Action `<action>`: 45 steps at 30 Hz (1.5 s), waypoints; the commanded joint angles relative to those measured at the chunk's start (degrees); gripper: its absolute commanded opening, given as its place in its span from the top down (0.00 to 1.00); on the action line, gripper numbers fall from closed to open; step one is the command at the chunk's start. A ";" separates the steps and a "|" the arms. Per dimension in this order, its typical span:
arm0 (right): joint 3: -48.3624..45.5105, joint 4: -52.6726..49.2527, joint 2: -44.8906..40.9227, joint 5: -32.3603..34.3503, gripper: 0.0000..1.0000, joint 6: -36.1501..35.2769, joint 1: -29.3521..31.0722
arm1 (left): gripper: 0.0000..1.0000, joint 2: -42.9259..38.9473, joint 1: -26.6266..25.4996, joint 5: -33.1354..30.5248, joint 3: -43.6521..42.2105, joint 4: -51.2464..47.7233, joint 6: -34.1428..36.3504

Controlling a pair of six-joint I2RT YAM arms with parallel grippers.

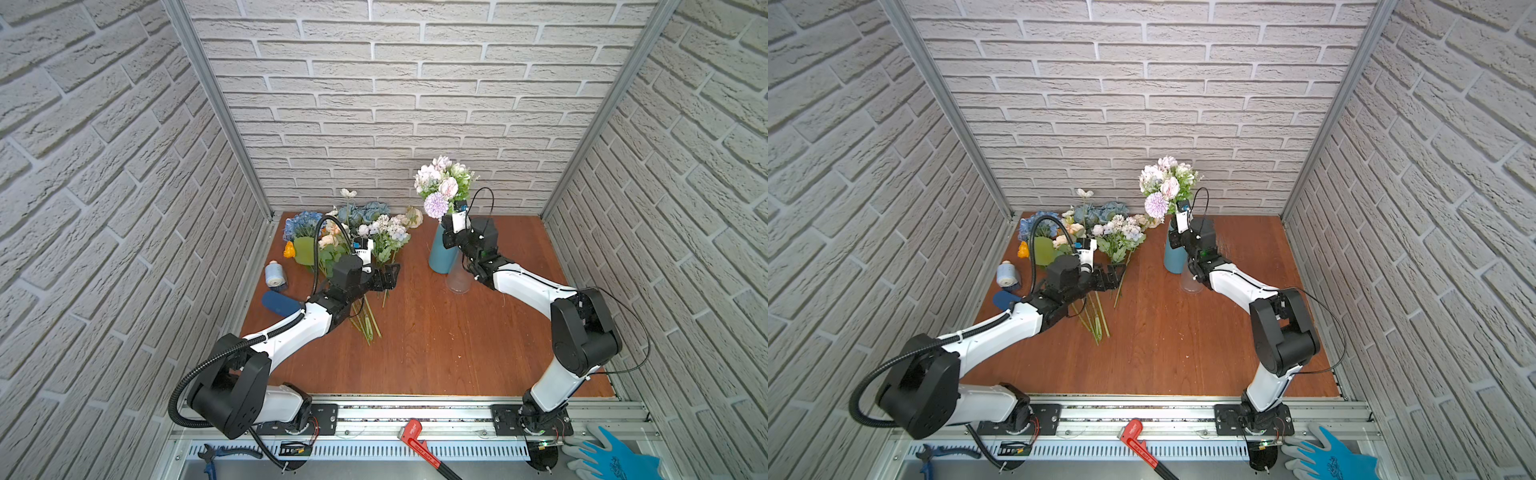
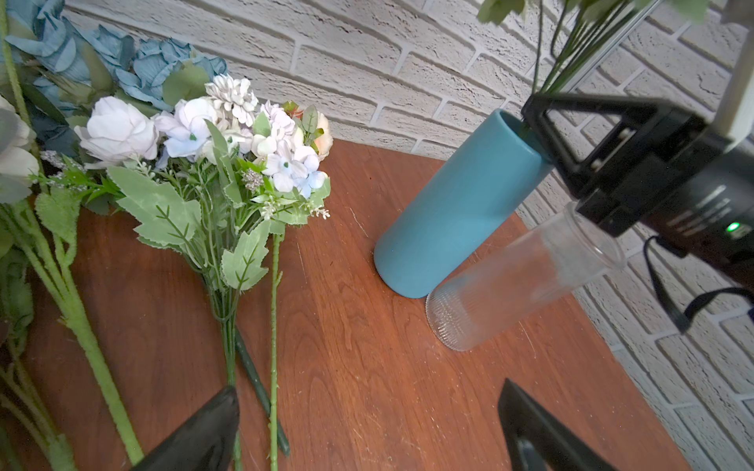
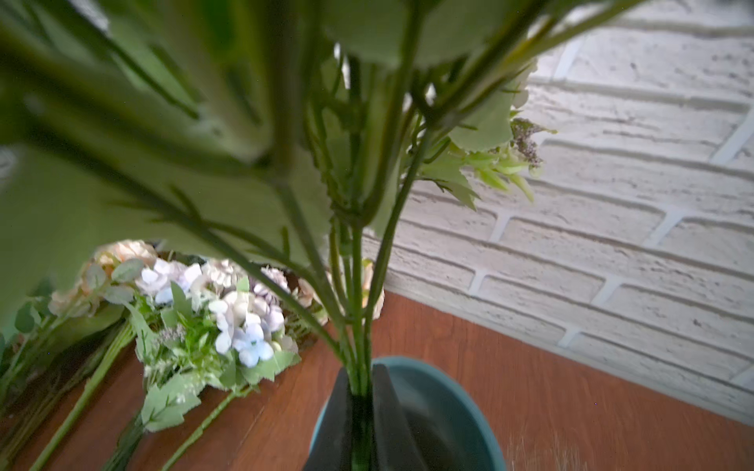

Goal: Arrange the flowers into the vase
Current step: 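Lower the bunch stems into the teal vase with the right gripper, then open the right gripper and draw it back from the vase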

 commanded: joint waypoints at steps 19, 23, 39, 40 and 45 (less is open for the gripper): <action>-6.28 5.30 -5.00 0.00 0.57 1.71 -0.44 | 0.02 2.18 -0.35 1.64 2.56 2.21 -0.94; -6.68 4.92 -6.27 -0.82 0.57 2.08 -0.40 | 0.02 2.17 -0.35 1.64 2.45 2.29 -0.96; -6.79 -22.42 -23.43 -7.68 0.49 3.32 -0.40 | 0.02 -0.34 1.19 1.12 1.77 2.33 -0.63; -6.28 -26.47 -25.03 -8.57 0.47 3.24 -0.44 | 0.02 -1.07 1.75 1.04 1.71 2.00 -0.38; -0.91 -47.11 -29.09 -15.45 0.39 7.15 -0.23 | 0.02 -5.42 5.65 -0.61 0.90 -1.63 -0.01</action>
